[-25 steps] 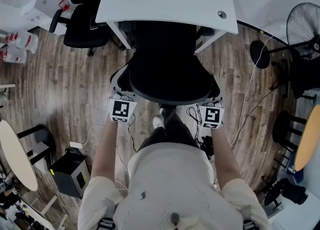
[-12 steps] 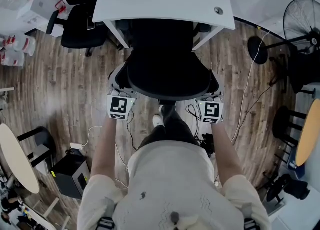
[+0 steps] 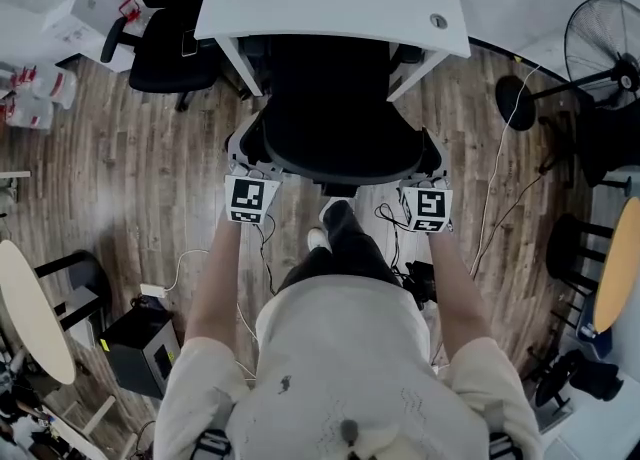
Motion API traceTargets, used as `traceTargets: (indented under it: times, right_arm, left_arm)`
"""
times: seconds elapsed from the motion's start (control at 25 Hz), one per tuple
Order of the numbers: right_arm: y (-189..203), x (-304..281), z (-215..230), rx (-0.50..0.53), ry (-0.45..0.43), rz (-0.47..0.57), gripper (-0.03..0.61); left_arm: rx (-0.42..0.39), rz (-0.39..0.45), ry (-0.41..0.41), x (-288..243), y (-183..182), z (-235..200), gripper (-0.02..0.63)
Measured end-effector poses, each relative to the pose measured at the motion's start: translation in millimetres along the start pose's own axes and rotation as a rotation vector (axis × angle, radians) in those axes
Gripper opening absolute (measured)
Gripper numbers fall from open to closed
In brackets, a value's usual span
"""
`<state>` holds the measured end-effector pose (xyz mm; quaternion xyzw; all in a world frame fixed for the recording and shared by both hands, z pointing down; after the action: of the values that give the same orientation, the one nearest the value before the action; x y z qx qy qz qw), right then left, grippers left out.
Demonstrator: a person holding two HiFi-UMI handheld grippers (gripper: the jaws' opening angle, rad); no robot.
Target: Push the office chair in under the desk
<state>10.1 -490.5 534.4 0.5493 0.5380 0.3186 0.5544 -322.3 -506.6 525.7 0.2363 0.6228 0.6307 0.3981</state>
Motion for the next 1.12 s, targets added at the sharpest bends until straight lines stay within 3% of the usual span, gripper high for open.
traceTargets:
  times: [0.28,0.4,0.56,0.88,1.12]
  right_arm:
    - [1.1,14.8,1.8,0.022,-0.035,-0.031,0.246]
    - [1.8,25.9,0.1,-0.017,-0.045,-0.042,0.252]
    - [1.3,48.9,-2.3,-0.069,-0.049,-0.05,0.251]
    - [-8.9,99.4,-6.3,-0.199,-0.083,-0.019,0.156]
    - [-26.8,140.3,-25.0,-0.241,-0.068,0.016,0.029]
  left_arm:
    - [-0.024,0.003,-0.026,5.4,-3.1,10.8,0.305]
    - [-0.034,-0.016,-0.063,13.7,-2.8,16.3,0.304]
    - [-0.012,-0.017,-0.109,36.3,-2.5,28.5,0.245]
    - [0.093,0.022,-0.096,73.9,-15.4,71.8,0.163]
    - [0.142,0.076,-0.095,102.6,-35.1,98.3,0.054]
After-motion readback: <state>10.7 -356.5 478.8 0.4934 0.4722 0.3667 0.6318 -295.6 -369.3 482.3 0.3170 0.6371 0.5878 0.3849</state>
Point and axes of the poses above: the fingertips, and each gripper's own axes: x backward along the fingers, z to its right, y out of its underside, the point moved 9 cm from there along x, backward along the fingers, and after that the axes turned 6 degrees about y, right-handed, at the moved point
